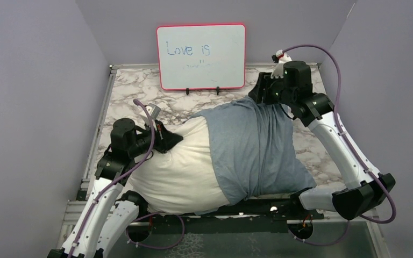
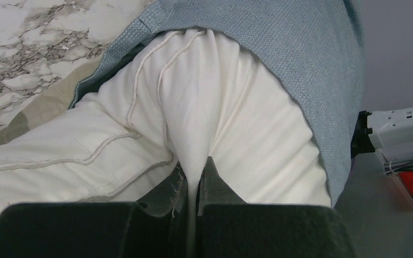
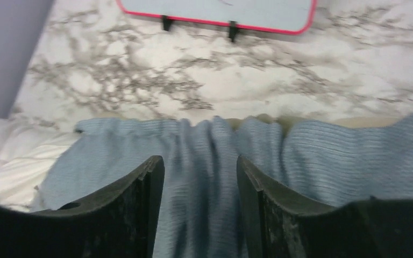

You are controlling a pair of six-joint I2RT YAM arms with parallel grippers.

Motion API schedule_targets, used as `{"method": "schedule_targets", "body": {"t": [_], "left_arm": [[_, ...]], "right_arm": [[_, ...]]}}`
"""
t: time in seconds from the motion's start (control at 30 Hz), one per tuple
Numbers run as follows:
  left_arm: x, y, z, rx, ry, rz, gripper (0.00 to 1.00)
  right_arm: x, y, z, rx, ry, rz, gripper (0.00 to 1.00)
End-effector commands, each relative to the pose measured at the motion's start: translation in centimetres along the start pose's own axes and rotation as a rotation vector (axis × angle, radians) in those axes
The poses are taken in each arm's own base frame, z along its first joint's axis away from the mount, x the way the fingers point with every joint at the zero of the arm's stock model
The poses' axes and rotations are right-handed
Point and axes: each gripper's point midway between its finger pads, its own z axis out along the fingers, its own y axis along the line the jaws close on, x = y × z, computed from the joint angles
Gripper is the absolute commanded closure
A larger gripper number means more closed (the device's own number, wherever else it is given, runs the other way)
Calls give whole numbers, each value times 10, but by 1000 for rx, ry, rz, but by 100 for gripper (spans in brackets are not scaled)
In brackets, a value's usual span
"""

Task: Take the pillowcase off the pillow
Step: Remove the pillow from the pillowcase.

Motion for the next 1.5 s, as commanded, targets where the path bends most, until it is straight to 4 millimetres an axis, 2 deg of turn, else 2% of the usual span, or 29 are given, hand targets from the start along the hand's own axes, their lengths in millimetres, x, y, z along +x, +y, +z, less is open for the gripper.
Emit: {"method": "schedule_targets", "body": {"t": [0.0,0.07,0.1,0.13,0.2,0.23,0.27,0.3,0.37,0.43,0.47,0.6,0.73,0.87,0.97,1.07,1.23,1.33,1.4,1.47], "left_arm": [[23,3,-10,-39,91,-69,100],[22,3,-9,-38,91,-69,100],[21,3,-9,-39,89,-68,100],[21,3,-10,-41,88,-70,100],[22,4,-9,-45,88,-70,100],[22,4,-9,-45,89,-71,100],[22,4,-9,-43,89,-71,100],[22,4,-9,-43,90,-72,100],[22,3,-10,-42,89,-72,100],[22,3,-10,-42,88,-71,100],[22,4,-10,-45,90,-73,100],[22,4,-10,-46,88,-77,100],[20,3,-11,-51,76,-75,100],[21,3,-13,-55,76,-75,100],[22,3,-14,-58,79,-70,100],[22,5,-14,-64,79,-68,100],[23,6,-13,-70,81,-71,100],[22,8,-12,-78,82,-73,100],[21,8,-11,-78,83,-73,100],[20,8,-10,-76,86,-71,100]], "right_arm": [[12,74,-9,-312,41,-8,36],[39,87,0,-303,111,-67,10],[55,92,4,-301,154,-95,2],[69,98,7,-299,191,-119,0],[97,97,15,-260,259,-158,0],[108,88,19,-199,280,-168,3],[115,74,23,-125,291,-169,13],[119,58,26,-43,287,-176,27],[116,32,26,97,260,-184,46],[105,13,20,202,208,-195,72],[97,4,15,254,174,-198,81],[62,-34,-2,433,46,-262,85],[37,-80,-12,526,24,-183,91],[20,-104,-18,577,6,-137,91],[8,-95,-18,522,-4,-105,91],[5,-58,-12,313,11,-83,85],[6,16,-24,-91,17,-23,52],[20,50,-26,-267,83,-2,34],[36,62,-19,-279,135,-31,26],[56,71,-8,-242,190,-87,23]]}}
